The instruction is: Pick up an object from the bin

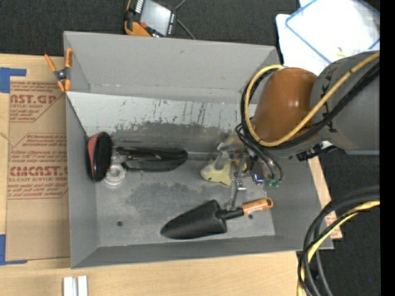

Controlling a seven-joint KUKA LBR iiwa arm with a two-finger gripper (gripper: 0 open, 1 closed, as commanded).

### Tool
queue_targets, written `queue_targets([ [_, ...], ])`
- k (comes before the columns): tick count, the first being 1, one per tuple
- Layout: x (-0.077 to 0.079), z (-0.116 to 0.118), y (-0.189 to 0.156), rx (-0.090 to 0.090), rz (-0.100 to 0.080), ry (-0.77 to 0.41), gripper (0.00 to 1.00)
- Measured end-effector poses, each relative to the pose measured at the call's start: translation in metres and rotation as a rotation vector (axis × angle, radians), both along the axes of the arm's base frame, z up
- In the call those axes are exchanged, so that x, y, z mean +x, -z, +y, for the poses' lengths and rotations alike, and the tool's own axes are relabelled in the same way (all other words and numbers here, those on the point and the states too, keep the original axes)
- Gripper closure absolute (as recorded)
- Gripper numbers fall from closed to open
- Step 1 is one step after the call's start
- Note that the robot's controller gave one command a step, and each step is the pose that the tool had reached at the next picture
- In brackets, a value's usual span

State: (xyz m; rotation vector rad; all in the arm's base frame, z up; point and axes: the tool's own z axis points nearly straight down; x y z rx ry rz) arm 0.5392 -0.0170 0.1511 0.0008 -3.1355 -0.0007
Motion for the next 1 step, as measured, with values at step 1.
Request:
queue_targets([
  [1,0.0015,-0.0001,-0.0047,0.0,-0.007,0.0,0.0],
])
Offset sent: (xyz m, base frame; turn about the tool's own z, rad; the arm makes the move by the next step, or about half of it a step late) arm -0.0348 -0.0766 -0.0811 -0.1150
